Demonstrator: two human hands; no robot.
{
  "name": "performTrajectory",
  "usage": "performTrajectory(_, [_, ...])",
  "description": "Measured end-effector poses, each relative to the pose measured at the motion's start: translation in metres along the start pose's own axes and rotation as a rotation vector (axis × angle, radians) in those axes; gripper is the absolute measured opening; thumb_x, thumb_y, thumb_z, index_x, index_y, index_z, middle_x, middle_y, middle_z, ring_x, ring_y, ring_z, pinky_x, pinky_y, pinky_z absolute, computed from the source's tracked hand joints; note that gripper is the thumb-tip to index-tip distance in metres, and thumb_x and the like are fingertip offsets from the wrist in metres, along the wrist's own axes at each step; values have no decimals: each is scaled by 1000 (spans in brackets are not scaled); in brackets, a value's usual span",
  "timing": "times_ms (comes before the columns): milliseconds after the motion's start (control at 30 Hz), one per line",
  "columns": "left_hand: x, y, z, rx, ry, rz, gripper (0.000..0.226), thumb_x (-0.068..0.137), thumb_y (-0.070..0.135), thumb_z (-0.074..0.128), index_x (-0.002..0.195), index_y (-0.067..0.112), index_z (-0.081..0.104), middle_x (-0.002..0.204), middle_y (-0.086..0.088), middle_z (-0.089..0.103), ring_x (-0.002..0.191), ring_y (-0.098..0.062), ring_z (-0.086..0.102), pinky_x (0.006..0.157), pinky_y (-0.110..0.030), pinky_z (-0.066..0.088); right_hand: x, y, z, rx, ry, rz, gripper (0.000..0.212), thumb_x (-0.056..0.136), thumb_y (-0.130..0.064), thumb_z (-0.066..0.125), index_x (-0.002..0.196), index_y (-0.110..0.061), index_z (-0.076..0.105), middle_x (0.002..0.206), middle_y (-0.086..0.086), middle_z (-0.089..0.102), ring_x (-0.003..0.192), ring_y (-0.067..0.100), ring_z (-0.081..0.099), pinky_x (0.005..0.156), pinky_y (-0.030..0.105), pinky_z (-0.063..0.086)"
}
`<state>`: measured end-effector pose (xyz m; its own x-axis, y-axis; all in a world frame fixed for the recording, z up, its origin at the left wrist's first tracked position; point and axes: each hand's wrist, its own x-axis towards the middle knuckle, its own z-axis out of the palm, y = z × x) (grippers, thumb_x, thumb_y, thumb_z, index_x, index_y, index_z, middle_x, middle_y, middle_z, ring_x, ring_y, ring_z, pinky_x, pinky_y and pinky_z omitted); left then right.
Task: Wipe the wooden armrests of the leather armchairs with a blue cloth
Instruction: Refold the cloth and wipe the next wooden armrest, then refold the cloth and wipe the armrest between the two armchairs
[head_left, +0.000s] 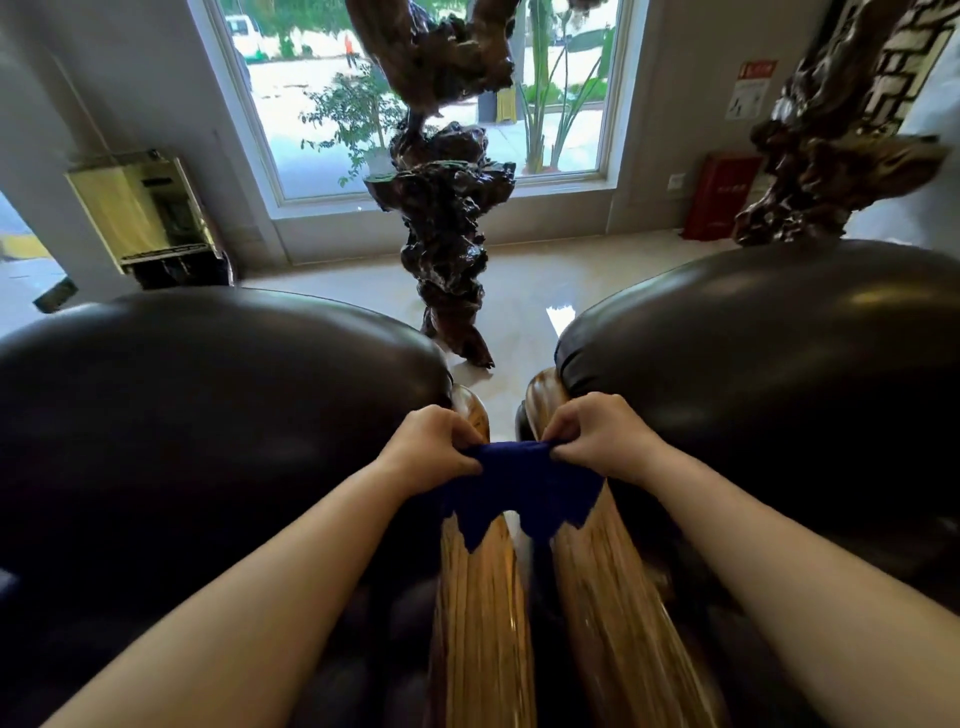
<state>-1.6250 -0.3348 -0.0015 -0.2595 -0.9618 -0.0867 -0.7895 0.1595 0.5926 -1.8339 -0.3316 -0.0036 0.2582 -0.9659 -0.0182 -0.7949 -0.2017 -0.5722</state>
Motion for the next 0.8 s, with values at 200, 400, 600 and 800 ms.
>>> performTrajectory(200, [-63, 84, -47, 44, 26, 63, 26, 68, 13, 74, 94, 16, 73, 89, -2, 73, 80, -10, 62, 75, -19, 44, -74, -50, -85, -53, 11, -65, 17, 73, -7, 69, 87, -14, 73, 76, -6, 67, 74, 7, 64, 69, 15, 49])
performTrajectory(400, [-119, 135, -54, 38, 36, 172, 25, 68, 13, 74, 93, 17, 73, 88, -1, 72, 79, -8, 62, 78, -21, 46, -151, -77, -131, -121, 72, -66, 15, 71, -8, 69, 84, -14, 73, 74, -6, 66, 76, 10, 64, 73, 21, 49])
performTrajectory(600, [-175, 154, -31, -9, 42, 213, 23, 69, 10, 74, 91, 16, 72, 85, 1, 70, 79, -8, 62, 74, -19, 46, -216, -81, -134, -144, 59, -60, 16, 72, -8, 69, 85, -16, 73, 78, -4, 68, 78, 10, 64, 75, 24, 53])
performTrajectory(800, [-213, 172, 13, -47, 0, 159, 20, 71, 9, 72, 89, 18, 71, 77, 12, 64, 75, -1, 60, 69, -15, 46, -268, -51, -122, -93, 28, -36, 15, 74, -8, 68, 86, -17, 72, 78, -6, 67, 76, 7, 63, 68, 19, 51])
